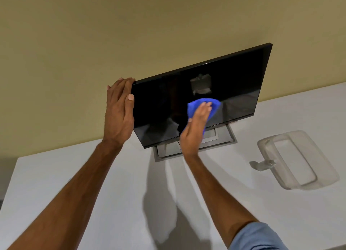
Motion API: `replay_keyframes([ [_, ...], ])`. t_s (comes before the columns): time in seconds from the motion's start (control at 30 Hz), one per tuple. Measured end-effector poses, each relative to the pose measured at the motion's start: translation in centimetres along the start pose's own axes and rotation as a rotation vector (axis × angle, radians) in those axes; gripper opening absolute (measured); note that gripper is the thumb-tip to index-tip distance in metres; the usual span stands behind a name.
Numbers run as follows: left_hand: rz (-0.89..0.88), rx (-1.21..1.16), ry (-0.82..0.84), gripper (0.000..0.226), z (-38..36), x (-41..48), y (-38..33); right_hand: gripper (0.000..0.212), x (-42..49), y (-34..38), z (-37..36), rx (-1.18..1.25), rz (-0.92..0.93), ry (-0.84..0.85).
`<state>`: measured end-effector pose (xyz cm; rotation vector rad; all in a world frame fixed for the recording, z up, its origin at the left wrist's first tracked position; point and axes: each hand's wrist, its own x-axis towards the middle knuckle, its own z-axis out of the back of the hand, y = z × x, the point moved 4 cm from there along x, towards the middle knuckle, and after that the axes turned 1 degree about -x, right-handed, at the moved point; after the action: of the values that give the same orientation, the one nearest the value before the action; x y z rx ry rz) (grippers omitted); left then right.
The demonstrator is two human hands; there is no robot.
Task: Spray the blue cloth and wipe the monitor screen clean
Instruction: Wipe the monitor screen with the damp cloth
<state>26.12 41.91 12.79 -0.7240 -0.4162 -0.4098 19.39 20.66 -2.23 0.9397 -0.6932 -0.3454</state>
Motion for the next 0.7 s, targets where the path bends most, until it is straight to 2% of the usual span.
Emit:
replay_keyframes([
  [0.03,-0.001,0.003,0.000,0.050,0.0,0.0,0.0,0.084,-1.3,0.4,-1.5,-0.069,0.081,0.111],
  [0.13,-0.007,0.015,0.002,0.049,0.0,0.0,0.1,0.107,-4.8,2.1,-5.4,-0.438,0.430,0.281],
  [0.27,-0.013,0.031,0.005,0.049,0.0,-0.1,0.3,0.107,-8.3,2.2,-7.6,-0.705,0.894,0.669],
  [0.33,-0.015,0.030,0.010,0.049,0.1,-0.2,0.3,0.107,-8.7,0.9,-6.7,-0.797,1.031,0.741],
  [0.37,-0.020,0.032,0.013,0.049,0.1,-0.2,0.3,0.107,-8.4,0.3,-6.0,-0.795,1.009,0.736],
  [0.43,-0.030,0.034,0.018,0.049,0.2,-0.1,0.4,0.105,-7.1,-0.7,-4.3,-0.732,0.845,0.658],
  [0.5,-0.029,0.028,0.011,0.049,0.1,-0.1,0.4,0.104,-5.6,-1.7,-2.2,-0.673,0.599,0.489],
  [0.6,-0.023,0.017,-0.001,0.048,0.0,-0.2,0.2,0.097,-3.3,-3.4,0.0,-0.510,0.220,0.429],
  [0.7,-0.025,0.013,-0.004,0.048,-0.2,-0.2,0.1,0.094,-0.2,-4.0,2.5,-0.350,-0.001,0.178],
])
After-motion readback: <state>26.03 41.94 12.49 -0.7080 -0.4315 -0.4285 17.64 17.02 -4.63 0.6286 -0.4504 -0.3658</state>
